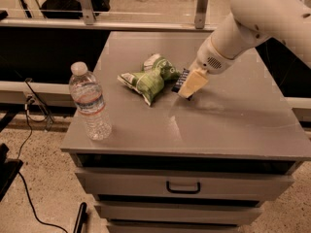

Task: Move rxbar blueberry near green jalapeno chip bag

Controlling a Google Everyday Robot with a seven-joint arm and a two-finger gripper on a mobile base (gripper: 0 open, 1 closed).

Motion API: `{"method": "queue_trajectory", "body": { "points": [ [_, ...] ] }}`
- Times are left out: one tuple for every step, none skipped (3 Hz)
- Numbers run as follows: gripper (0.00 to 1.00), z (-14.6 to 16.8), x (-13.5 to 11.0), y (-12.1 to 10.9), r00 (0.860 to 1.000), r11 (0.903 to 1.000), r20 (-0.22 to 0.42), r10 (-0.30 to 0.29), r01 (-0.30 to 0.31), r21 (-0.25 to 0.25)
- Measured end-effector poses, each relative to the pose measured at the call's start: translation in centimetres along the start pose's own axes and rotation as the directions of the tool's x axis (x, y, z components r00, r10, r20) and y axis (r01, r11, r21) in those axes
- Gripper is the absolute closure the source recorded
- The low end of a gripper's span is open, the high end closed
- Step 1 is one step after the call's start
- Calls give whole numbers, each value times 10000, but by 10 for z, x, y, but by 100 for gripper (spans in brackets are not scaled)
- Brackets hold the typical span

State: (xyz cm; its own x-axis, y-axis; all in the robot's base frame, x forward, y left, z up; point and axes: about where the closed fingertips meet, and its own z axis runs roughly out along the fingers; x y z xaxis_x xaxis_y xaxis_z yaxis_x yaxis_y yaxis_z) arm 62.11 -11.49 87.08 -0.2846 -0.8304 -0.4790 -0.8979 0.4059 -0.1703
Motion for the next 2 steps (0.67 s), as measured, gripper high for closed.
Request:
{"method": "queue_trajectory", "body": {
  "points": [
    [58,13,-11,-1,9992,9992,-53,395,-395,-15],
    [35,14,-11,0,9992,9993,-59,385,-385,-43]
  ]
}}
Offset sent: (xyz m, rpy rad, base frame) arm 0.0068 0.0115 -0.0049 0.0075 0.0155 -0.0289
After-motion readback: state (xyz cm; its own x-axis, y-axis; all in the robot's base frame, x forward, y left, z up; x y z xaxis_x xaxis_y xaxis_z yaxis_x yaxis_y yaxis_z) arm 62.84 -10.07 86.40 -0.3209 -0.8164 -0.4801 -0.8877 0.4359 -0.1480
